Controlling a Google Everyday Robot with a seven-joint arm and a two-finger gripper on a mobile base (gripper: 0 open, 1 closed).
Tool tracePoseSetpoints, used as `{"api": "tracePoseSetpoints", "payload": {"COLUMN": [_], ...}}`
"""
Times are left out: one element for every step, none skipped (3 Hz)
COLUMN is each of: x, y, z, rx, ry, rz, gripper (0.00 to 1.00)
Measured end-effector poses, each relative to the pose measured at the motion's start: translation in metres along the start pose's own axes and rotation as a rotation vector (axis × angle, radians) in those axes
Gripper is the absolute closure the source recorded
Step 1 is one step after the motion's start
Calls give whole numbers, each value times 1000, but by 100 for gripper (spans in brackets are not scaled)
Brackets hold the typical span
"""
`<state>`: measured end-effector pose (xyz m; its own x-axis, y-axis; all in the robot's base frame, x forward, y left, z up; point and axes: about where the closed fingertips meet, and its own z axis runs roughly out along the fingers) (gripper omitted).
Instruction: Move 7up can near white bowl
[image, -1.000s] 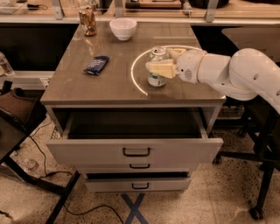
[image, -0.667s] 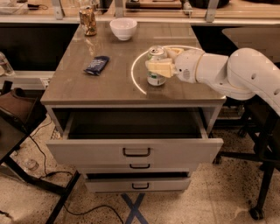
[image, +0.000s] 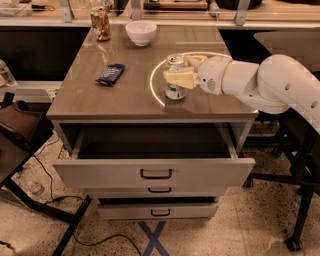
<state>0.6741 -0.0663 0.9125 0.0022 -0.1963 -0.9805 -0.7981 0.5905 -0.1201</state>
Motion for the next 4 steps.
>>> {"api": "tracePoseSetpoints", "payload": {"x": [-31,-95,-117,-117], "y": [-24,-95,-138,-174], "z": [2,11,33,71], "rx": [31,158,263,356], "ry": [-10,-23,-14,2], "rz": [-31,-41,-7,33], "gripper": [100,100,100,100]}}
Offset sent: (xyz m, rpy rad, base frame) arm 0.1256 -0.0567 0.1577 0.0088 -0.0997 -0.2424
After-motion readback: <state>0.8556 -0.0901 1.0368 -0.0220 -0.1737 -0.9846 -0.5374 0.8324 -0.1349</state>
